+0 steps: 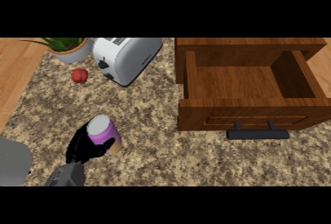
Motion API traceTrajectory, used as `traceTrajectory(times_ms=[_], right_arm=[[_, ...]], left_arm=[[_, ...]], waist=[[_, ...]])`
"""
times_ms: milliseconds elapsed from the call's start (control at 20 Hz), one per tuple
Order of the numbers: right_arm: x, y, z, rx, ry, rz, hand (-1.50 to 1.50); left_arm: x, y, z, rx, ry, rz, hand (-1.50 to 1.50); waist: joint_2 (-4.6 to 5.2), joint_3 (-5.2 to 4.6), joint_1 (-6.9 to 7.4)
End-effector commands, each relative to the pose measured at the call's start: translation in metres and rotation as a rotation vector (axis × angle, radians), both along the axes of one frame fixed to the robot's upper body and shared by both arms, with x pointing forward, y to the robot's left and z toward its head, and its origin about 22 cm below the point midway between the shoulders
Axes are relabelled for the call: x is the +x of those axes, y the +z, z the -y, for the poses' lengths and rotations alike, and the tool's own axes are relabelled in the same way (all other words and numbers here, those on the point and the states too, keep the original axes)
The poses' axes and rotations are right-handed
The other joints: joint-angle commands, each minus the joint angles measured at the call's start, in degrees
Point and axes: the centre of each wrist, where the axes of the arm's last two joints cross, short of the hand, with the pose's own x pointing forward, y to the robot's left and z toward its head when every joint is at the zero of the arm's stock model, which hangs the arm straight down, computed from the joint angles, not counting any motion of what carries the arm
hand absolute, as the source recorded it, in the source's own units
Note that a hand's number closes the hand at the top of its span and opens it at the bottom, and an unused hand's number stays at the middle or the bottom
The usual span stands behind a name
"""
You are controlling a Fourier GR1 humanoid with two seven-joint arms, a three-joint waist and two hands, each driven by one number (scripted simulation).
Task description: Pick up the can, place it into the drawer and close the drawer
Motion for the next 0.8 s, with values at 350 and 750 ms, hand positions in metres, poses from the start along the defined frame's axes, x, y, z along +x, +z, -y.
traceTrajectory(times_ms=[350,750], right_arm=[[0.002,-0.006,-0.002,0.014,-0.007,0.001,-1.50],[-0.007,0.005,-0.011,0.013,-0.021,0.011,-1.50]], left_arm=[[0.029,0.048,0.023,-0.053,-0.091,0.176,1.50],[0.041,0.085,0.067,-0.038,0.117,0.197,1.50]], waist=[[-0.06,0.04,0.29],[-0.15,0.04,0.16]])
